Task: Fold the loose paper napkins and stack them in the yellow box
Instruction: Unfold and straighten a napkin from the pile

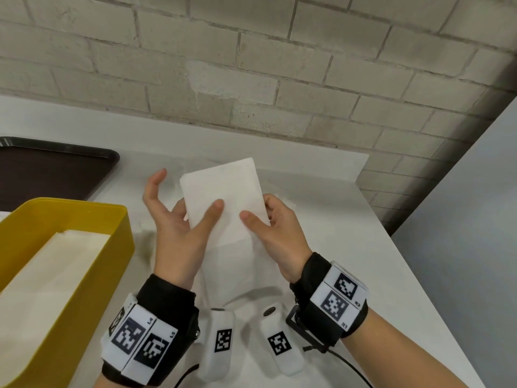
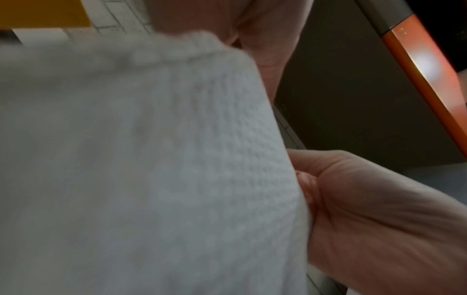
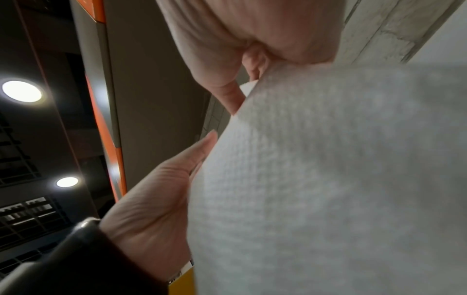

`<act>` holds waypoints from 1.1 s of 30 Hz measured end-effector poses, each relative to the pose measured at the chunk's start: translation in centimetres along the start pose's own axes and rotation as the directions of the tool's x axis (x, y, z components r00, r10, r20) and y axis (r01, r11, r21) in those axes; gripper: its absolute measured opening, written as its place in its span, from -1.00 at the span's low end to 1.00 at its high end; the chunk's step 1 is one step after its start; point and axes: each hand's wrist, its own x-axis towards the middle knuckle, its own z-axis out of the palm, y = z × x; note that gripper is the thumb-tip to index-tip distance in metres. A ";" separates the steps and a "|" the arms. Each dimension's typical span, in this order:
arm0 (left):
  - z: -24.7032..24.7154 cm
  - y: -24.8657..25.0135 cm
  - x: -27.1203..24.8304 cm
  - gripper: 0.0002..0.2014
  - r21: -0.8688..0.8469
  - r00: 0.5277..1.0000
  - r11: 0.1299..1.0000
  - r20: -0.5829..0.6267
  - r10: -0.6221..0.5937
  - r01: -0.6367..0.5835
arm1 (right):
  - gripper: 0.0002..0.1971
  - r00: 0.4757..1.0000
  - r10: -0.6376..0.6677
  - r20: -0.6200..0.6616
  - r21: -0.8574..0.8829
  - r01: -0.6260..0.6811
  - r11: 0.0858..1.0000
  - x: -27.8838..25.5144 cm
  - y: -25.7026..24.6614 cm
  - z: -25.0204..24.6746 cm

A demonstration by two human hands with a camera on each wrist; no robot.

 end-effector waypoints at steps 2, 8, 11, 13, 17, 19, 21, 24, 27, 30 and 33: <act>-0.2 -0.5 -0.1 -0.34 0.150 0.995 0.987 0.091 0.039 -0.052 | -0.89 0.999 0.035 0.029 -0.003 -0.035 0.999 0.4 0.1 0.0; -1.2 -0.8 0.1 -0.61 0.379 0.998 0.925 0.059 -0.008 -0.015 | -0.73 0.943 0.151 0.296 -0.147 -0.111 0.983 1.2 1.2 -1.2; -1.9 -0.7 0.3 -0.58 0.361 1.000 0.932 -0.005 -0.025 0.025 | -0.81 0.915 0.257 0.312 -0.270 -0.174 0.947 3.1 1.5 -2.8; -2.2 -0.6 0.5 -0.57 0.337 0.999 0.940 -0.032 -0.034 0.043 | -0.80 0.940 0.288 0.182 -0.404 -0.195 0.894 6.1 2.5 -4.4; -2.6 -0.6 0.6 -0.54 0.324 0.998 0.945 -0.042 -0.039 0.050 | -0.77 0.951 0.305 -0.040 -0.653 -0.256 0.713 12.2 5.0 -6.6; -2.6 -0.5 0.6 -0.53 0.313 0.998 0.948 -0.042 -0.039 0.051 | -0.88 0.939 0.339 -0.050 -0.735 -0.265 0.625 14.0 5.8 -6.6; -2.7 -0.4 0.6 -0.53 0.311 0.998 0.949 -0.047 -0.040 0.053 | -0.60 0.926 0.378 -0.019 -0.800 -0.240 0.549 15.0 6.3 -5.9; -2.8 -0.2 0.6 -0.54 0.321 0.998 0.946 -0.047 -0.034 0.047 | -0.29 0.903 0.430 0.009 -0.855 -0.216 0.471 15.6 6.6 -4.6; -3.0 -0.1 0.6 -0.55 0.315 0.998 0.949 -0.056 -0.020 0.036 | -0.10 0.892 0.451 0.006 -0.914 -0.178 0.364 16.3 6.8 -3.6; -3.0 0.0 0.5 -0.56 0.319 0.998 0.948 -0.063 -0.004 0.024 | -0.04 0.892 0.451 -0.038 -0.905 -0.222 0.362 16.8 6.9 -3.0; -3.0 0.0 0.4 -0.56 0.317 0.998 0.948 -0.067 0.001 0.020 | -0.14 0.911 0.408 -0.054 -0.869 -0.244 0.430 17.3 7.2 -2.8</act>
